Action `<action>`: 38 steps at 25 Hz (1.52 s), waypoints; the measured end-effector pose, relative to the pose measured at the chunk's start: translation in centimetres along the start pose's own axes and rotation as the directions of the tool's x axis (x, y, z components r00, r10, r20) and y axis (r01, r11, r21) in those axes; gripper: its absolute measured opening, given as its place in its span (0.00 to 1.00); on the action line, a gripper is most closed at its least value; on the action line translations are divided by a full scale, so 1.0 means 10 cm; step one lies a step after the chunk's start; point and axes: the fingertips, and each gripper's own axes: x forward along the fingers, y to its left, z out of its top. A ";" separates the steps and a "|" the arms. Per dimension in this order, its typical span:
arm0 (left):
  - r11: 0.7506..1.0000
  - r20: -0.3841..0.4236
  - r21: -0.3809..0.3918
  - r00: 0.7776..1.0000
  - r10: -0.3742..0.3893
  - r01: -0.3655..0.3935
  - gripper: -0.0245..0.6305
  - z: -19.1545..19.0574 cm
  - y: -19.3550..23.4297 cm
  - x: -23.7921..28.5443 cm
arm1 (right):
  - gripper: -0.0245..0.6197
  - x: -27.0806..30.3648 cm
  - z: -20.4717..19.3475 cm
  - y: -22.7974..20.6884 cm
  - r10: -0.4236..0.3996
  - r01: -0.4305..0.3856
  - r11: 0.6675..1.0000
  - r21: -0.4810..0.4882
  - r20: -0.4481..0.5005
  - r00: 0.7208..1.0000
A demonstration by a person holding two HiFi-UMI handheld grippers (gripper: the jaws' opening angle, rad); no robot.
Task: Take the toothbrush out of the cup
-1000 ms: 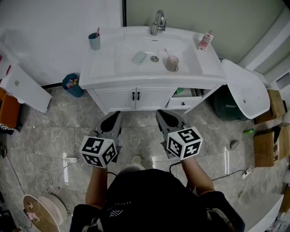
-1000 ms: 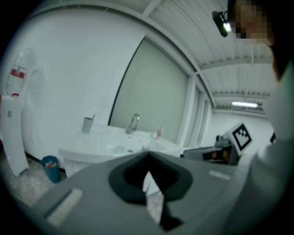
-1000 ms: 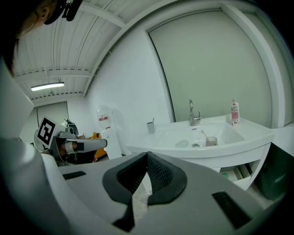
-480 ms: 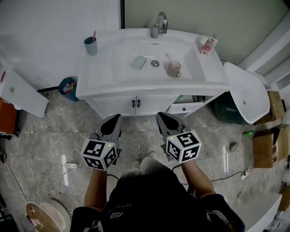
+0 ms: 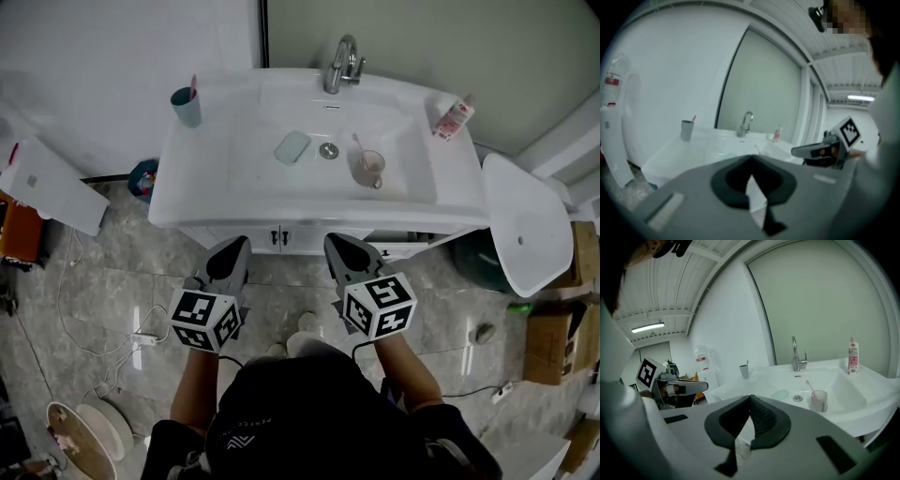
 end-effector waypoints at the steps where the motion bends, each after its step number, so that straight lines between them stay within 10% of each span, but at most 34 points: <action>1: 1.000 0.001 -0.001 1.000 0.010 -0.010 0.05 0.03 0.00 0.06 | 0.04 0.03 0.04 -0.07 0.008 -0.008 1.000 -0.005 0.002 1.000; 17: 0.974 0.077 0.021 0.972 0.221 -0.223 0.26 0.40 0.33 0.49 | 0.04 0.44 0.29 -0.51 0.099 -0.100 0.993 -0.055 -0.020 0.995; 38: 0.936 0.069 0.124 0.944 0.324 -0.330 0.27 1.06 1.93 1.33 | 0.04 1.56 0.70 -0.78 0.034 -0.036 0.999 -0.024 -0.066 0.997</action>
